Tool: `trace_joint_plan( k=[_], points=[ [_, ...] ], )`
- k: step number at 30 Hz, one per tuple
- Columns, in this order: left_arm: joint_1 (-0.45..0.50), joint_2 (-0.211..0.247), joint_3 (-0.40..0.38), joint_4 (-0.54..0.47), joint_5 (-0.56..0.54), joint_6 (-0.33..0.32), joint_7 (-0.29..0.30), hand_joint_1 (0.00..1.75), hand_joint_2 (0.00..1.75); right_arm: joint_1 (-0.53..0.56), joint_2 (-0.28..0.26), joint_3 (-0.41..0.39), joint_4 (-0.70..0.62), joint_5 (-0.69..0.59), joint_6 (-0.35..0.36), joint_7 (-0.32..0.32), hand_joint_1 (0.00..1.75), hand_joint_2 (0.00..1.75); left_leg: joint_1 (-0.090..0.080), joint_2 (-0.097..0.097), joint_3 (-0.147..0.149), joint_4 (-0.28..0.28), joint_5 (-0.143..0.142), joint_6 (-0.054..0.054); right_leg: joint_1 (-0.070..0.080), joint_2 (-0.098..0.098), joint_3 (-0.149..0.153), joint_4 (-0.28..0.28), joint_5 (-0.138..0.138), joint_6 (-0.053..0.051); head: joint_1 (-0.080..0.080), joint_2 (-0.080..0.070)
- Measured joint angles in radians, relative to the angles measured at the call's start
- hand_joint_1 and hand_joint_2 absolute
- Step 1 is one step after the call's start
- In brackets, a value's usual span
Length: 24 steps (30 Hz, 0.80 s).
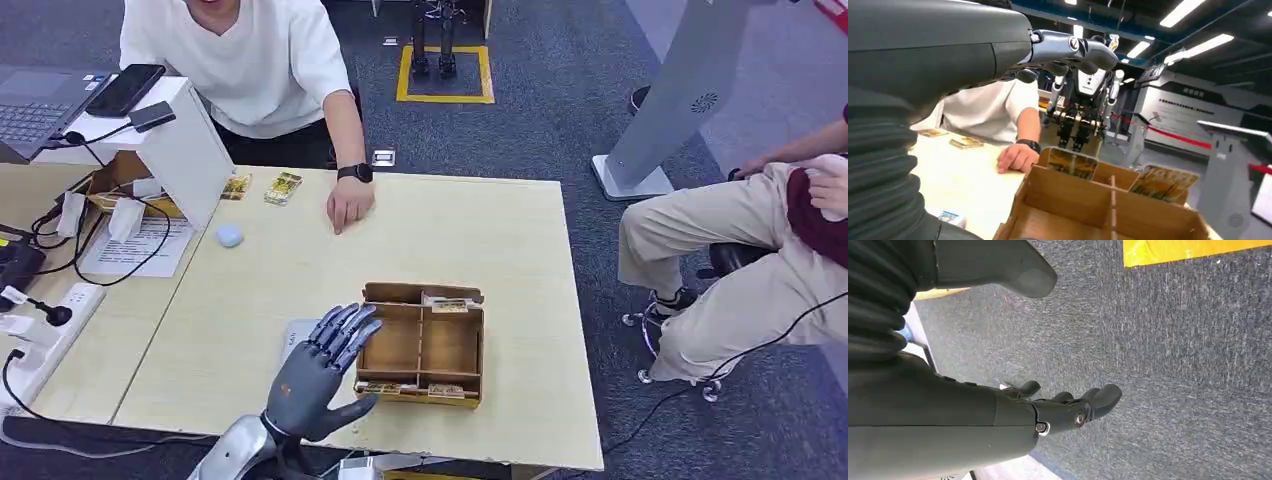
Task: Pass the card to the sensor for recognition and then transmit it.
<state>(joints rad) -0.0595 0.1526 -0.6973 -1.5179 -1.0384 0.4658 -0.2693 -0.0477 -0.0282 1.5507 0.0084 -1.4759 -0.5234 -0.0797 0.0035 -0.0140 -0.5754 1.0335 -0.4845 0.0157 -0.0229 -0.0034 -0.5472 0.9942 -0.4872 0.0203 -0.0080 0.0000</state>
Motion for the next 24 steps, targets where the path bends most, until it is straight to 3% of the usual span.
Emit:
trace_joint_plan(
  k=[12,24],
  points=[
    [-0.003,0.008,-0.002,0.047,-0.052,-0.002,0.04,0.0,1.75,0.0,-0.003,0.0,0.0,-0.001,0.0,0.008,0.0,1.75,0.0,0.0,0.0,0.0,0.0,0.0,0.0,0.0,0.0,0.0,0.0,0.0,0.0,0.0],
    [-0.002,0.012,-0.002,0.065,-0.043,0.005,0.042,0.0,1.75,0.0,-0.005,0.0,0.0,-0.001,0.0,0.011,0.0,1.75,0.0,0.0,0.0,0.0,0.0,0.0,0.0,0.0,0.0,0.0,0.0,0.0,0.0,0.0]
  ],
)
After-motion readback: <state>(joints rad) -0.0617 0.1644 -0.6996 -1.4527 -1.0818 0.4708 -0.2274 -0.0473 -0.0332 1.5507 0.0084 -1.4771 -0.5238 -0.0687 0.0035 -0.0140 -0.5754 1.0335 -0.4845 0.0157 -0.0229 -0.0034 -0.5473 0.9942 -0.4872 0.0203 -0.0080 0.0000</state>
